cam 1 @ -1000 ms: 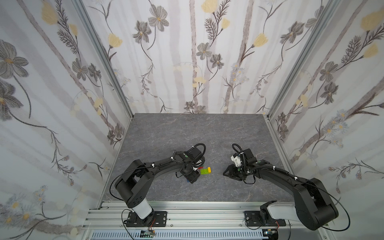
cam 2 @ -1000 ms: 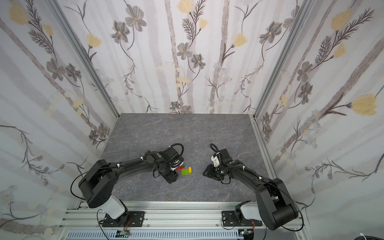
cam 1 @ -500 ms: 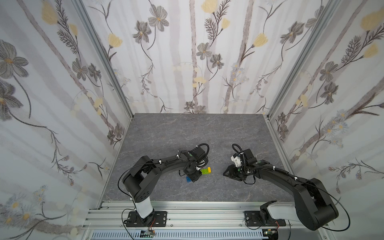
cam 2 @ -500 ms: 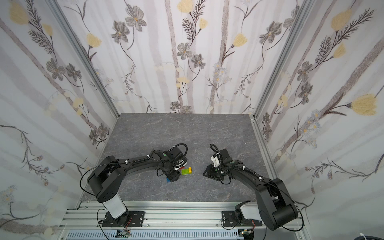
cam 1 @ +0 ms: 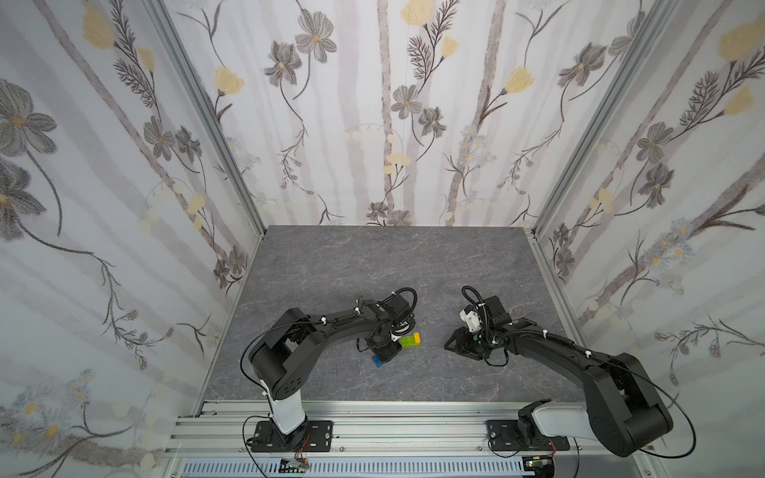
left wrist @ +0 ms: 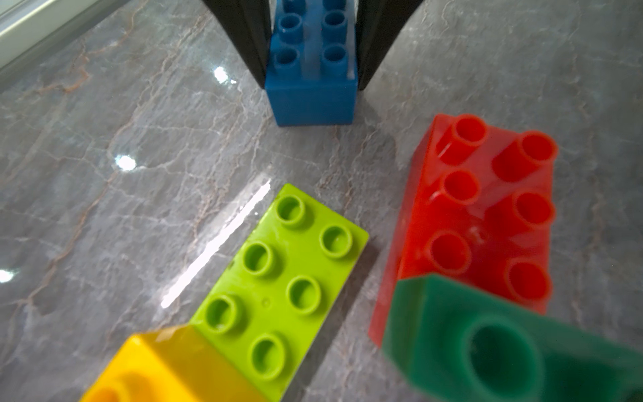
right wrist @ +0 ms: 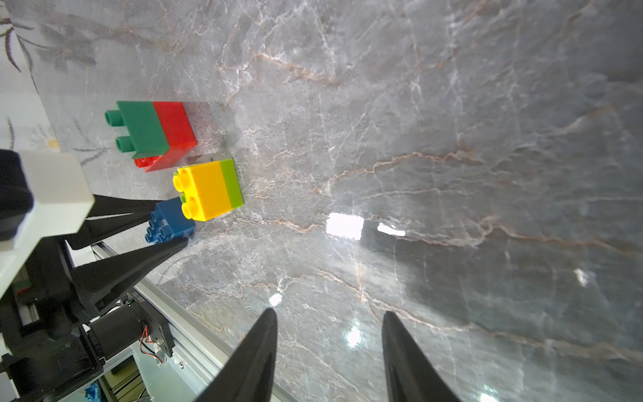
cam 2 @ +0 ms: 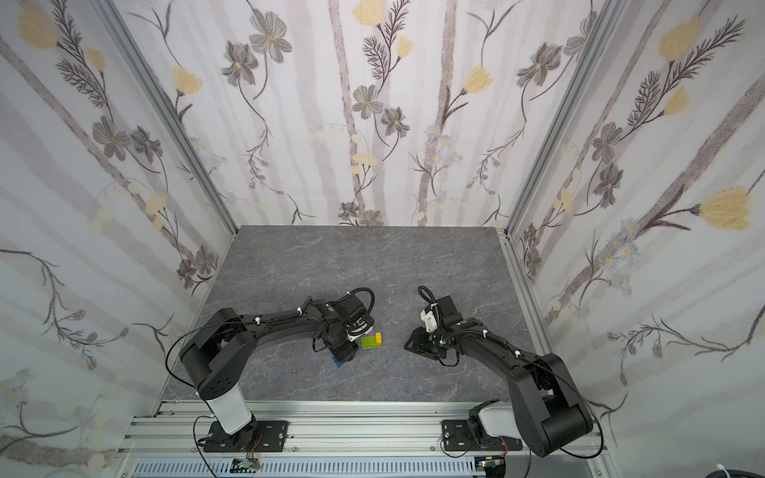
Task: Assemble the number 5 with lego
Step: Pick up the lego brick from the center of the board.
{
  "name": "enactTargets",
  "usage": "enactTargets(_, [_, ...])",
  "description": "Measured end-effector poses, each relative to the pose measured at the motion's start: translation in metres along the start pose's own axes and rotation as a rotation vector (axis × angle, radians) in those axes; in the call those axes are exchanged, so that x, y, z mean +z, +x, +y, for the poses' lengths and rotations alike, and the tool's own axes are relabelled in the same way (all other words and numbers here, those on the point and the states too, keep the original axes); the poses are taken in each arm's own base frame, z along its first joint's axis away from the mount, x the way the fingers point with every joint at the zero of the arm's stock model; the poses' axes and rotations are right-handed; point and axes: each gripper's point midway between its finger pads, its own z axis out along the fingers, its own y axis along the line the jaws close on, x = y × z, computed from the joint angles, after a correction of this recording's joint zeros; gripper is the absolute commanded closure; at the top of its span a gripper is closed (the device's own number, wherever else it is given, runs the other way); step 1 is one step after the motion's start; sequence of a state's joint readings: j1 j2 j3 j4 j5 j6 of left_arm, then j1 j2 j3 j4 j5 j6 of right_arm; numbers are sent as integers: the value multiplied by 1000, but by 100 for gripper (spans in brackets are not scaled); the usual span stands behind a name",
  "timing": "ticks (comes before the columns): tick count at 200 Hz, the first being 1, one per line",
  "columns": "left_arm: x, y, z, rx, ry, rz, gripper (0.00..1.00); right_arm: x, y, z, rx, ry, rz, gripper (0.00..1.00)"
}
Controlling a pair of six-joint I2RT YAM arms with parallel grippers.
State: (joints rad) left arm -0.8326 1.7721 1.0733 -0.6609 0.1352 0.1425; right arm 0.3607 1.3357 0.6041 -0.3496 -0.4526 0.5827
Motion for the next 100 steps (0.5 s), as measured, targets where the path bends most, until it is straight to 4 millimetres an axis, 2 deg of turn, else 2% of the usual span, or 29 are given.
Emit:
enactTargets(10, [-2,0,0,11,0,-4,69,0,0,0,0,0,0,51])
enactTargets(20, [-6,-1,-1,18,0,-10,75,0,0,0,0,0,0,51])
enactTargets(54, [-33,-11,-2,67,-14,-66,77,0,0,0,0,0,-1,51])
enactTargets(100, [-71,-37,-2,185,-46,-148,72,-1,-3,2,-2,-3,-6,51])
